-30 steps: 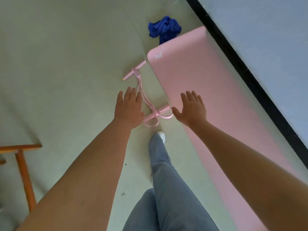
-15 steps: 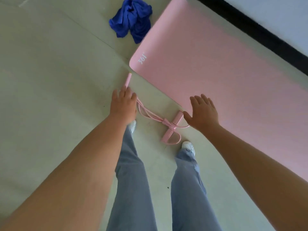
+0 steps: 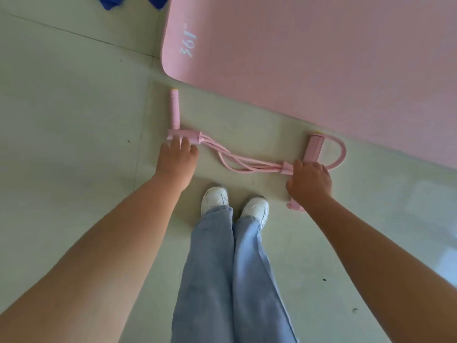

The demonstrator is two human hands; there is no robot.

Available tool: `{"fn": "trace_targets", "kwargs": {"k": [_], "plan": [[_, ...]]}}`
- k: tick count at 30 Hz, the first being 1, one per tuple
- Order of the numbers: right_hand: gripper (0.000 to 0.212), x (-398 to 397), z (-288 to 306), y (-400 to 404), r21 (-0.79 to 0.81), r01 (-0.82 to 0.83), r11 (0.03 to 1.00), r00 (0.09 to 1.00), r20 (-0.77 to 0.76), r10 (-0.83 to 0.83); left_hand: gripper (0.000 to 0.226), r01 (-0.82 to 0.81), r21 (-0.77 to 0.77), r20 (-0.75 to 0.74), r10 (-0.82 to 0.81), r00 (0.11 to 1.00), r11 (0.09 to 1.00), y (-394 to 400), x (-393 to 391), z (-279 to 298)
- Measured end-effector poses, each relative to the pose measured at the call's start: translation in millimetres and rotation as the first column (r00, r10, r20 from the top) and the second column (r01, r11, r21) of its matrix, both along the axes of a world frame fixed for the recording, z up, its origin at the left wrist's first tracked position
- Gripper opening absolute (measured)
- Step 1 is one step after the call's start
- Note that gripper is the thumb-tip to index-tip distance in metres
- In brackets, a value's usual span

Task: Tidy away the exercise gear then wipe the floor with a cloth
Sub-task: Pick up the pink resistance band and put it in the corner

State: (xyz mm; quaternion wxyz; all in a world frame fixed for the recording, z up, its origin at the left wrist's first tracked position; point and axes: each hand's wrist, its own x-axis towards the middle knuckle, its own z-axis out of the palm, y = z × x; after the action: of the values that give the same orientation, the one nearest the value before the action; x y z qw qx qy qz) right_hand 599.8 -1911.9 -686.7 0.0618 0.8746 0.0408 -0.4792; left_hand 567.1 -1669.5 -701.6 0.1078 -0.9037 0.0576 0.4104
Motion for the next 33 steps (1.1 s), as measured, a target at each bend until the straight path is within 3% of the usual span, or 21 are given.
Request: {"fn": "trace_targets", "kwargs": {"k": [1,3,6,7,8,10,12,14,17,20,24,25,27,33], "plan": [[0.042,-7,-30,-5,-0.019,-0.008,1.000,1.000,0.006,0.008,0.054,0.032,0.037,0.022,-0.032,0.999,0.999,3,1,-27],[0.048,-22,-85,-13,-0.061,-0.003,0.998,1.000,0.027,0.005,0.053,0.089,-0.055,0.056,-0.086,0.995,0.994,10,-5,-95],[0.056,-45,-157,-21,-0.106,0.014,0.994,0.999,0.031,-0.011,0.013,0.196,-0.006,0.232,-0.190,0.954,0.980,16,-7,-177],[0.056,-49,-176,-23,-0.121,0.029,0.992,0.999,0.030,-0.026,0.015,0.193,0.012,0.218,-0.191,0.957,0.981,20,-4,-197],[0.053,-53,-193,-26,-0.140,0.043,0.989,0.998,0.051,-0.036,0.019,0.205,0.023,0.213,-0.205,0.955,0.979,24,-4,-211],[0.039,-58,-218,-33,-0.140,0.040,0.989,0.979,0.202,-0.011,0.003,0.174,-0.037,0.247,-0.160,0.956,0.984,31,5,-230],[0.024,-56,-227,-36,-0.210,-0.033,0.977,0.943,0.317,0.100,0.017,0.150,-0.076,0.208,-0.132,0.969,0.986,38,7,-238],[0.016,-55,-224,-36,-0.205,-0.090,0.975,0.929,0.335,0.156,0.006,0.166,-0.065,0.267,-0.143,0.953,0.984,31,12,-228],[0.011,-47,-192,-26,-0.170,-0.082,0.982,0.955,0.270,0.127,0.029,0.222,-0.069,0.202,-0.205,0.958,0.973,12,18,-191],[0.028,-49,-143,-20,-0.110,0.025,0.994,0.993,0.119,-0.011,0.037,0.335,-0.097,0.330,-0.287,0.899,0.937,-16,27,-133],[0.029,-46,-48,-30,-0.016,0.187,0.982,0.970,0.163,-0.182,0.013,0.354,-0.206,0.303,-0.285,0.909,0.912,-61,41,-33],[0.030,-43,-20,-36,0.001,0.250,0.968,0.954,0.168,-0.246,0.029,0.313,-0.231,0.274,-0.247,0.929,0.921,-71,45,-10],[0.034,-37,34,-54,0.042,0.363,0.931,0.911,0.194,-0.364,0.042,0.247,-0.274,0.290,-0.165,0.943,0.929,-95,58,44],[0.035,-21,190,-129,0.214,0.659,0.721,0.631,0.364,-0.685,0.047,0.479,-0.332,0.481,-0.291,0.827,0.812,-199,107,193]]}}
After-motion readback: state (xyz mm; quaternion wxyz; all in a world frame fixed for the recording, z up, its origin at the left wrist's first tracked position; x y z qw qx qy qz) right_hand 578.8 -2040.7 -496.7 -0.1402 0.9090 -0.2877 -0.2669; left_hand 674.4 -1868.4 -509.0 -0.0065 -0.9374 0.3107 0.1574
